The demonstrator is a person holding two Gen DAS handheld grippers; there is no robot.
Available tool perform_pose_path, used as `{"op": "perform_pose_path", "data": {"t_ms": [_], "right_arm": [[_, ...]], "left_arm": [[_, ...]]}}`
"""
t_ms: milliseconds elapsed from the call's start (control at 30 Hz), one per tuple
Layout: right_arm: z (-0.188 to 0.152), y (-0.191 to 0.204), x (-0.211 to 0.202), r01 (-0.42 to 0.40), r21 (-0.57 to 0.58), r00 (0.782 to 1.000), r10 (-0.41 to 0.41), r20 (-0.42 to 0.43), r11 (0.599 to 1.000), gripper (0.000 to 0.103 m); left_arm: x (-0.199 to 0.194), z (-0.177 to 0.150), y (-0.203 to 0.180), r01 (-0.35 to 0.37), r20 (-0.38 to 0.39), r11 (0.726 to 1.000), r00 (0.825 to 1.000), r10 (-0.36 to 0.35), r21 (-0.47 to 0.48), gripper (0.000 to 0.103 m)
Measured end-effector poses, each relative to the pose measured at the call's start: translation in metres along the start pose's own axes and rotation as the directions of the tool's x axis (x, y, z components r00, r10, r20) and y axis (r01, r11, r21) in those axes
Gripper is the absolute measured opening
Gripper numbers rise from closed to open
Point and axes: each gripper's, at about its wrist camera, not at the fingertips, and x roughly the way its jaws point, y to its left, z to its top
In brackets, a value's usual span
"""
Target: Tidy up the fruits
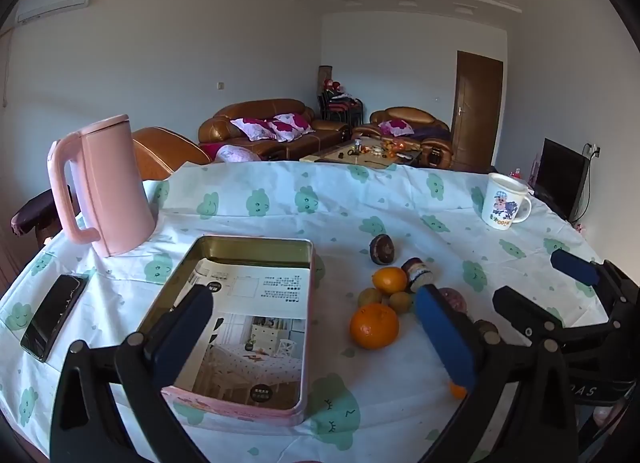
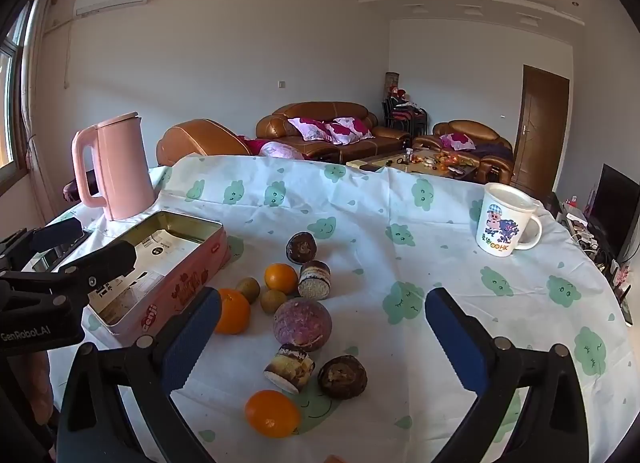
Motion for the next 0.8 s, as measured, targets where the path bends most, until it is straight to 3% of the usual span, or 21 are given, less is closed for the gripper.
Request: {"op": "perform_pose_path", "data": {"t_ms": [800], "right_arm": [[-0.008, -0.003, 0.005, -0.002, 0.011, 0.999, 0.002, -0.035, 1.0, 0.102]], "left_arm": [[0.002, -0.003, 0.0, -0.015, -0.006, 1.0, 1.0, 0.015, 0.009, 0.103]]}}
